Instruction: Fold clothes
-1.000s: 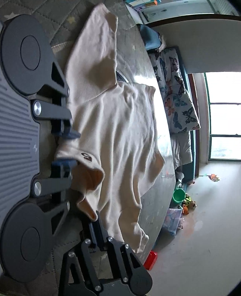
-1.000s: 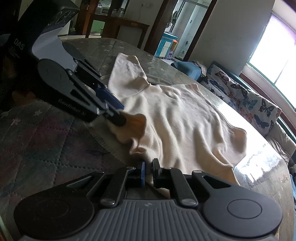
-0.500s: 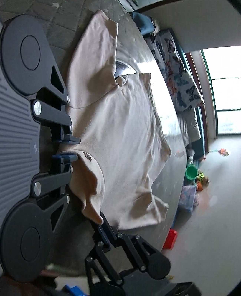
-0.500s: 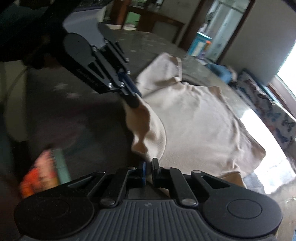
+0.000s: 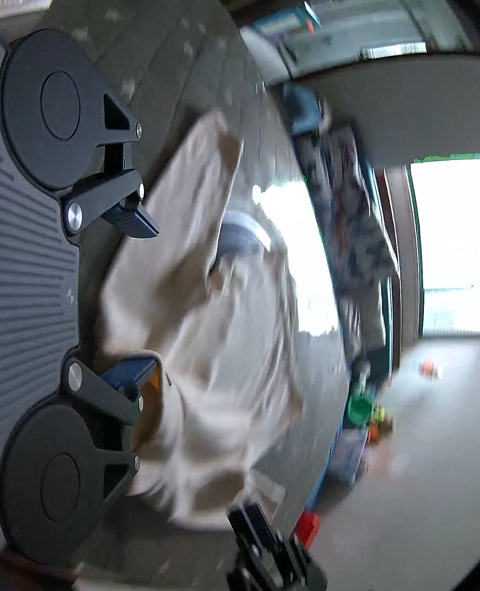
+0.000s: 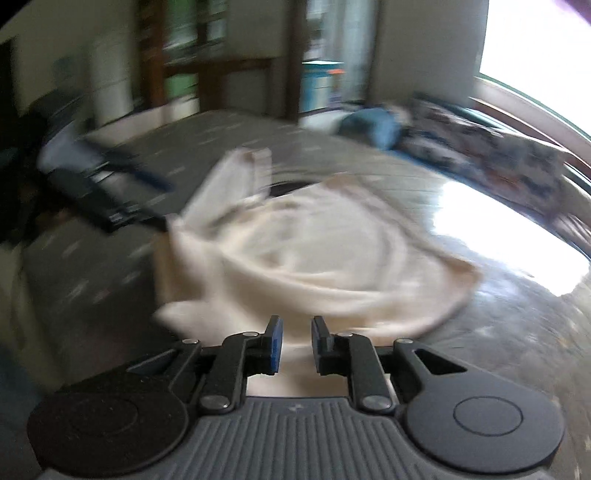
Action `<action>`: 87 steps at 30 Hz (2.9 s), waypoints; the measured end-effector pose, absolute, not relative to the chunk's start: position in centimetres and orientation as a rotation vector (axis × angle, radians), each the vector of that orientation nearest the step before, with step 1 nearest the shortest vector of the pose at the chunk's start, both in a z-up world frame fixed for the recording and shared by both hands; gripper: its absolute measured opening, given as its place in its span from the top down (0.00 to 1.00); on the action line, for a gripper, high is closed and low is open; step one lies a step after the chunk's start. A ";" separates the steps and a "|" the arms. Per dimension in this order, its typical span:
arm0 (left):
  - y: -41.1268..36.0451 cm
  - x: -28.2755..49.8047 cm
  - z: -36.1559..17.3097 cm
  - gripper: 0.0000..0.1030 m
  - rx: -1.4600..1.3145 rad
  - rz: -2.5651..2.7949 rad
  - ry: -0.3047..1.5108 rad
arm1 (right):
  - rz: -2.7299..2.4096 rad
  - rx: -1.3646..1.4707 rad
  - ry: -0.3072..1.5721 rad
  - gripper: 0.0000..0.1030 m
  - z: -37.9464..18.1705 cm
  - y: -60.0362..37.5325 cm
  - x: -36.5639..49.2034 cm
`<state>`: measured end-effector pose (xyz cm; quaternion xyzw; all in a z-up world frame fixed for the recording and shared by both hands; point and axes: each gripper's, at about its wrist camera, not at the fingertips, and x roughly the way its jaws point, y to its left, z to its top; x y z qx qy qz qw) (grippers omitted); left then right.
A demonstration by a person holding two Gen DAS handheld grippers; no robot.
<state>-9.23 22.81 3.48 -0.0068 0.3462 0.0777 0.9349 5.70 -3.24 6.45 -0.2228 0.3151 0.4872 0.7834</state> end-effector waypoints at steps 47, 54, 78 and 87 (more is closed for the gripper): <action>31.1 -8.0 3.3 0.09 -0.138 0.410 0.704 | 1.223 -0.802 0.784 0.90 3.4 -6.8 -1.6; 33.6 -3.9 1.6 0.16 -0.173 0.504 0.701 | 0.980 -0.507 0.793 0.79 5.3 -10.0 3.7; 33.6 -5.0 -1.4 0.81 0.124 0.818 0.762 | 0.521 -0.273 0.827 0.48 -0.1 -15.1 13.7; 35.2 -9.5 0.0 0.79 -0.039 0.762 0.762 | 0.505 -0.279 0.776 0.47 0.4 -13.6 14.6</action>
